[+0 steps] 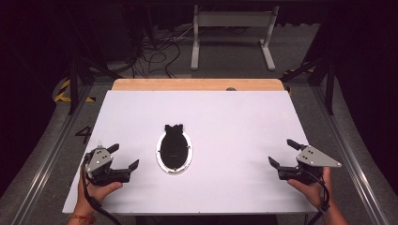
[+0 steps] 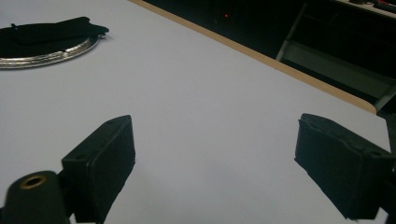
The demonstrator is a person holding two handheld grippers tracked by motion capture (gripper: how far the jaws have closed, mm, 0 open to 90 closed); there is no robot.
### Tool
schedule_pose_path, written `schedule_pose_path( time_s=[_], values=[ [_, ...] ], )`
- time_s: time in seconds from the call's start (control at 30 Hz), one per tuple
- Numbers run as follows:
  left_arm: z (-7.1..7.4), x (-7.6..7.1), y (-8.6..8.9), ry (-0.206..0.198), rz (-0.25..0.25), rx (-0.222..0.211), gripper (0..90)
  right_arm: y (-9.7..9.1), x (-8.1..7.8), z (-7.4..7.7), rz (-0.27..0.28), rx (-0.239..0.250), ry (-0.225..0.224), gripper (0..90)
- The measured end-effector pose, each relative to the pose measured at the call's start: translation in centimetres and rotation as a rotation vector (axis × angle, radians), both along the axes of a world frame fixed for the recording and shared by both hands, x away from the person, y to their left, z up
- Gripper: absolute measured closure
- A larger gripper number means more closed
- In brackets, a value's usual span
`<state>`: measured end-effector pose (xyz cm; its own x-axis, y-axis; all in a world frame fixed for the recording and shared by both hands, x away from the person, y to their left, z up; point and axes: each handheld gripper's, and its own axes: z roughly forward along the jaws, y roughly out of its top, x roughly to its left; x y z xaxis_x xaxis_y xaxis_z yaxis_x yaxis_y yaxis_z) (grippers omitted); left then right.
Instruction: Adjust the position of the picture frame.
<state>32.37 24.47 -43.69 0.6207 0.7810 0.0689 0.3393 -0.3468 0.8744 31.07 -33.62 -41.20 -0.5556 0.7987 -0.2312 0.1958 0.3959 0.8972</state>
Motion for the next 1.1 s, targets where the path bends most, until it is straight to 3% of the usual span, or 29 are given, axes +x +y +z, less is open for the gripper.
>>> schedule_pose_path(
  time_s=[0.03, 0.13, 0.3, 0.37, 0.47, 0.53, 0.57, 0.63, 0.73, 0.8, 0.9, 1.0, 1.1],
  values=[
    [-0.1, 0.0, -0.1, 0.005, -0.005, 0.001, 12.7, 0.1, 0.2, -0.1, 0.010, -0.002, 0.019, 12.1],
    [-0.3, -0.2, -0.2, 0.025, -0.020, 0.028, 14.3, 0.5, 0.4, -0.1, 0.020, -0.005, 0.021, 12.5],
    [-0.7, -0.4, 0.1, 0.049, 0.000, 0.058, 19.8, 1.3, 1.3, -0.1, 0.025, 0.016, 0.034, 15.9],
    [-0.8, -0.2, 0.2, 0.054, 0.013, 0.085, 26.0, 1.8, 1.6, -0.1, 0.026, 0.020, 0.046, 24.3],
    [-0.8, 0.5, 0.2, 0.075, 0.018, 0.134, 42.8, 2.8, 2.5, 0.1, 0.055, 0.007, 0.051, 38.4],
    [-0.5, 1.2, 0.2, 0.076, 0.023, 0.147, 57.5, 3.6, 2.9, 0.2, 0.080, 0.001, 0.058, 47.7],
    [-0.2, 1.5, 0.1, 0.074, 0.020, 0.152, 60.7, 4.1, 3.2, 0.3, 0.091, -0.008, 0.065, 51.5],
    [0.0, 2.2, 0.0, 0.075, -0.020, 0.137, 75.5, 5.4, 3.9, 0.1, 0.112, -0.029, 0.087, 60.6],
    [-0.2, 3.6, -1.0, 0.106, -0.050, 0.195, 86.6, 7.2, 4.8, -0.2, 0.157, -0.067, 0.131, 73.9],
    [-0.5, 4.6, -1.9, 0.149, -0.074, 0.194, 89.9, 8.3, 5.4, -0.1, 0.175, -0.055, 0.158, 80.7],
    [-1.0, 6.0, -3.6, 0.188, -0.107, 0.204, 90.0, 10.3, 5.5, 0.2, 0.226, -0.001, 0.178, 88.1],
    [-1.3, 7.2, -4.7, 0.214, -0.116, 0.203, 90.0, 12.6, 5.6, 0.0, 0.257, -0.024, 0.182, 89.9],
    [-1.9, 8.0, -5.6, 0.238, -0.100, 0.242, 90.0, 14.3, 6.2, -0.5, 0.265, -0.040, 0.201, 87.2]
  ],
)
